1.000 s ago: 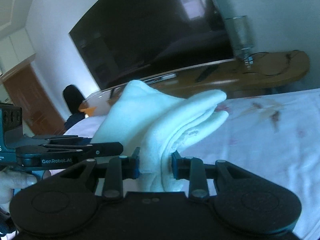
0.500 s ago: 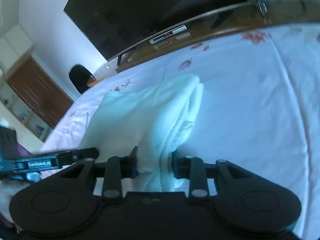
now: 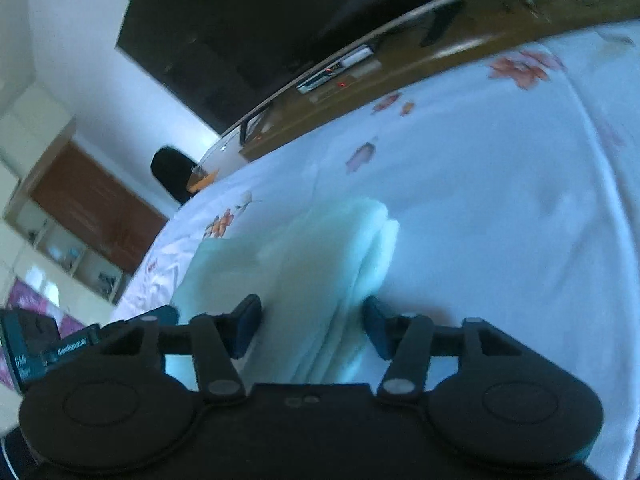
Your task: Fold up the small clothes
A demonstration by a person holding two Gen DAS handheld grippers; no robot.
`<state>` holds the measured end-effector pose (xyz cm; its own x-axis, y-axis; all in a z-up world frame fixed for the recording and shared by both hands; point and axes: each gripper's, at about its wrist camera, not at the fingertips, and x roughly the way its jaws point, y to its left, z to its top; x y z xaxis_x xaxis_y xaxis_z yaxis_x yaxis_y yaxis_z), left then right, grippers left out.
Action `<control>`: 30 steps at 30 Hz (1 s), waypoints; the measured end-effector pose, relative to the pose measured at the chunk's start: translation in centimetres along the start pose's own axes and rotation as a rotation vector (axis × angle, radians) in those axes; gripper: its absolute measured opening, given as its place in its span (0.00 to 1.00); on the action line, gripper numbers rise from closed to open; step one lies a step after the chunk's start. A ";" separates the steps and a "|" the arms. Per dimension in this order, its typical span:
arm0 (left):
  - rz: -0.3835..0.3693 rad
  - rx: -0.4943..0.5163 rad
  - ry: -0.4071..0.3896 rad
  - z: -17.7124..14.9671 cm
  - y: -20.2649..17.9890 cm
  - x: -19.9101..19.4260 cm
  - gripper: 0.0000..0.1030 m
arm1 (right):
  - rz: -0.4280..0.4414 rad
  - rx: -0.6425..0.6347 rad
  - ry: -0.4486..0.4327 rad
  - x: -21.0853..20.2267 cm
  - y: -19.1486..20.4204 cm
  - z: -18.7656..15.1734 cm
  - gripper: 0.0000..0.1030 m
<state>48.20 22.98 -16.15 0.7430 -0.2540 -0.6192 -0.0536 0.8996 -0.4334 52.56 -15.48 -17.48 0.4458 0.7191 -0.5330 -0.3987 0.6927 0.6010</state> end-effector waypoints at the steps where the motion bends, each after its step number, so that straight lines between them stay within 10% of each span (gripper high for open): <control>1: -0.006 -0.003 -0.002 0.0 0.2 0.3 0.71 | 0.006 -0.041 -0.001 0.1 0.3 0.1 0.43; 4: -0.011 -0.001 -0.019 0.0 0.3 0.6 0.71 | 0.020 -0.223 -0.053 -0.7 1.7 -0.2 0.25; 10: 0.018 0.106 -0.005 0.0 -1.0 1.4 0.79 | -0.103 -0.426 -0.064 0.0 2.4 -0.1 0.22; 22: 0.054 0.289 0.020 -3.8 -5.2 -4.3 0.84 | -0.065 -0.361 -0.045 -6.6 4.8 -3.1 0.32; 30: 0.074 0.283 0.010 -7.7 -5.8 -8.6 0.84 | -0.221 -0.377 -0.048 -8.6 6.5 -5.3 0.30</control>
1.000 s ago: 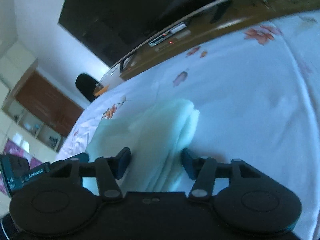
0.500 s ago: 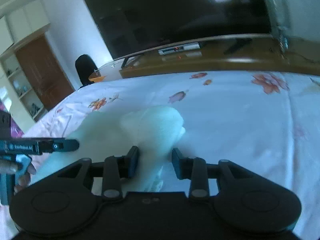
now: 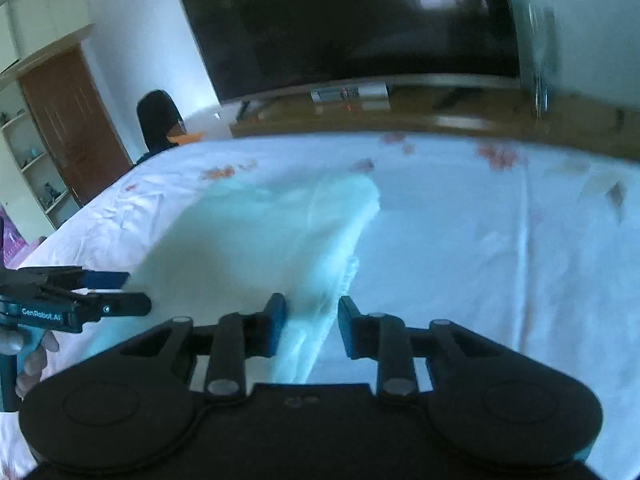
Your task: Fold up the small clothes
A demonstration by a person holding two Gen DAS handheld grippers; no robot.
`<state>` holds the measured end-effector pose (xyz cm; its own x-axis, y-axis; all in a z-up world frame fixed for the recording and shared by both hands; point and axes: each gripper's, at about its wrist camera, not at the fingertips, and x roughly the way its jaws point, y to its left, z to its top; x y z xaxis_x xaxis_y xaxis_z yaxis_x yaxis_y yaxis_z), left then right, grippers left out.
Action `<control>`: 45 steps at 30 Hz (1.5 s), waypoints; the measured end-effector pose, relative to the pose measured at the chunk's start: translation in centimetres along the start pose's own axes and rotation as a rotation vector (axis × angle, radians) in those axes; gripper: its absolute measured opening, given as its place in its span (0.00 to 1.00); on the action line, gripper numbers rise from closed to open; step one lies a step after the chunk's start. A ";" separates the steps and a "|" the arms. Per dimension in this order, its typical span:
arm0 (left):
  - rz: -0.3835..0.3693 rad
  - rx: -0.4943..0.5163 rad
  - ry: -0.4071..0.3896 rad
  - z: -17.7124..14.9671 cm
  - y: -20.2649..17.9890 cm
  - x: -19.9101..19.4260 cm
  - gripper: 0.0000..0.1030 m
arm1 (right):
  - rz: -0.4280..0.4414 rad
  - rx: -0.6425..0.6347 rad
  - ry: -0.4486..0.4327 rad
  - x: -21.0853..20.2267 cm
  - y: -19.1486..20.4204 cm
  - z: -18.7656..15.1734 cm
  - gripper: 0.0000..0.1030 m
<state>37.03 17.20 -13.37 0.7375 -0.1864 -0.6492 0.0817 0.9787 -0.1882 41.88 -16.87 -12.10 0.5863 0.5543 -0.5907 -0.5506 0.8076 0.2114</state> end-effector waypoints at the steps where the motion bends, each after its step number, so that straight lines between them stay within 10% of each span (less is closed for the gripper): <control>1: 0.006 0.010 0.006 -0.8 -0.3 -0.6 0.84 | 0.011 -0.011 0.000 -0.8 0.5 -0.4 0.33; 13: 0.103 0.010 -0.005 -7.3 -0.7 -6.9 0.84 | -0.076 -0.074 0.124 -3.3 2.9 -6.4 0.38; 23: 0.184 -0.015 -0.089 -10.1 -6.3 -20.4 1.00 | -0.171 0.018 0.015 -15.7 8.5 -9.7 0.72; 45: 0.174 -0.058 -0.202 -12.0 -11.8 -33.3 1.00 | -0.321 0.034 -0.147 -26.7 19.3 -11.9 0.75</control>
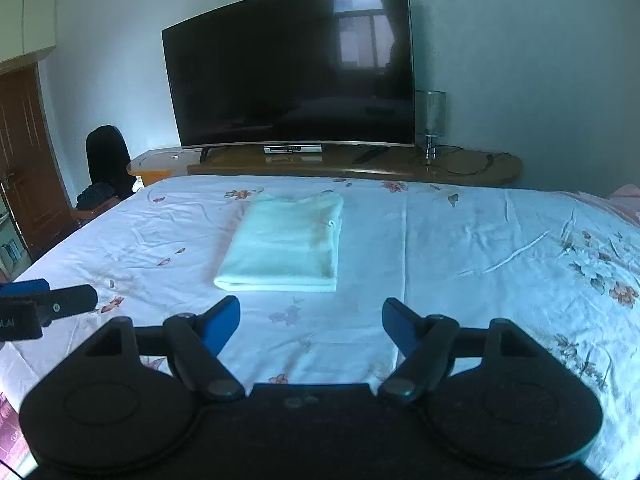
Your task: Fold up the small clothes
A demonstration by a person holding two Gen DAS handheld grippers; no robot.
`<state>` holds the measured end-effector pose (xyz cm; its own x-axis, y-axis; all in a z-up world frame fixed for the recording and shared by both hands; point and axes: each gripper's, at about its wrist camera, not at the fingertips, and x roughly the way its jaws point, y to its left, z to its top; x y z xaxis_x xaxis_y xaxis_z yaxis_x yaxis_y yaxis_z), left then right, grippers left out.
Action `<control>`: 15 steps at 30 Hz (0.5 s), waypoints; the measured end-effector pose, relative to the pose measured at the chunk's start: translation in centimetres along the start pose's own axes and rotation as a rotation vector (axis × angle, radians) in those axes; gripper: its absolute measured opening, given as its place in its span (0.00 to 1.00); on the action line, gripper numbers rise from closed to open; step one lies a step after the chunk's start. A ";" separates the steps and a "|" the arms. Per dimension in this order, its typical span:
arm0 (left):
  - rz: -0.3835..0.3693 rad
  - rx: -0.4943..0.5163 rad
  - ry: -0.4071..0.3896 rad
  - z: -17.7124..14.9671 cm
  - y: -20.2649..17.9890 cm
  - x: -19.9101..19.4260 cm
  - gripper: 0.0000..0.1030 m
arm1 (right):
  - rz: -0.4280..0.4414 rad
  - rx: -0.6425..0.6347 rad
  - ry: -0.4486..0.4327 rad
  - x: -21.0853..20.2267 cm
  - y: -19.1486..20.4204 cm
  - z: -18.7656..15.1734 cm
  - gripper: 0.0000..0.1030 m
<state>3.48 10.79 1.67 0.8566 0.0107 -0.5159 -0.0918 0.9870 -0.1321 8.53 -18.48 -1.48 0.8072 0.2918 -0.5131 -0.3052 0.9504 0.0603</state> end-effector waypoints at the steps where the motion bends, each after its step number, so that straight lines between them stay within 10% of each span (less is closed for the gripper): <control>1: -0.001 0.006 -0.002 -0.1 -0.1 -0.2 1.00 | 0.000 -0.002 0.003 0.0 0.1 -0.1 0.75; 15: -0.010 0.027 -0.020 0.1 -0.7 -1.1 1.00 | -0.004 0.012 -0.023 -1.3 0.5 -0.4 0.75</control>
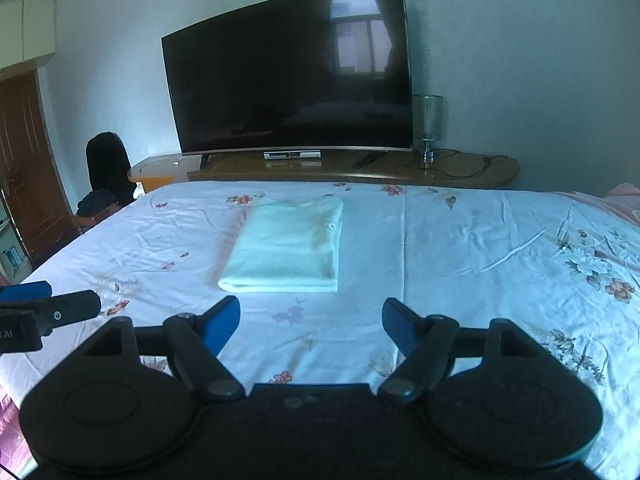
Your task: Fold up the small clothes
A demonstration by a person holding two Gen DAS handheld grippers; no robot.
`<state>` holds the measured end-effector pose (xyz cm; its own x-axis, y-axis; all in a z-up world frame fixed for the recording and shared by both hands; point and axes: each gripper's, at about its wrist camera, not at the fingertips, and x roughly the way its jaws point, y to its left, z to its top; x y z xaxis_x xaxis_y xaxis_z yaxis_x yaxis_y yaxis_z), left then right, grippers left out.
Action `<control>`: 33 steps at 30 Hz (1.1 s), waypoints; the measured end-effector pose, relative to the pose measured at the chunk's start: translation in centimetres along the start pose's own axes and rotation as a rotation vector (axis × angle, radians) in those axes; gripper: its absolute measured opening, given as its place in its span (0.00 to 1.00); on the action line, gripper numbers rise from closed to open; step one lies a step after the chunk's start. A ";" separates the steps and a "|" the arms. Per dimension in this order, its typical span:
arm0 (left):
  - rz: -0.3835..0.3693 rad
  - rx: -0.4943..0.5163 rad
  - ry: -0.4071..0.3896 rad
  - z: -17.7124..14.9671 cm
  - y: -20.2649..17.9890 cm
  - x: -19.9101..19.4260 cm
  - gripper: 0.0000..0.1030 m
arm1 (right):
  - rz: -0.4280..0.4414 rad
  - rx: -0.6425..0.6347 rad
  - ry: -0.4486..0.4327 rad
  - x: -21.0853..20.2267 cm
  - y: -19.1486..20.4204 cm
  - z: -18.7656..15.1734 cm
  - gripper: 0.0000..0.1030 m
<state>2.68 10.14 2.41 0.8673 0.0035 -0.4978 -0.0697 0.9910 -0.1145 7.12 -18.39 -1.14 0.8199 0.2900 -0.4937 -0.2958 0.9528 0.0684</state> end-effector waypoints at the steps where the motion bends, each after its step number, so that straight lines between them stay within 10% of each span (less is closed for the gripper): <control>1: -0.003 0.001 0.000 0.1 0.0 0.0 1.00 | -0.001 0.000 -0.002 0.0 0.0 0.1 0.75; 33: -0.025 0.032 -0.015 0.9 -0.7 0.0 1.00 | -0.002 0.024 -0.022 -0.3 0.8 0.5 0.75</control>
<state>3.23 9.60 3.28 0.8759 -0.0200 -0.4821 -0.0320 0.9945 -0.0993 6.87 -17.72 -0.51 0.8309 0.2896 -0.4751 -0.2826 0.9552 0.0879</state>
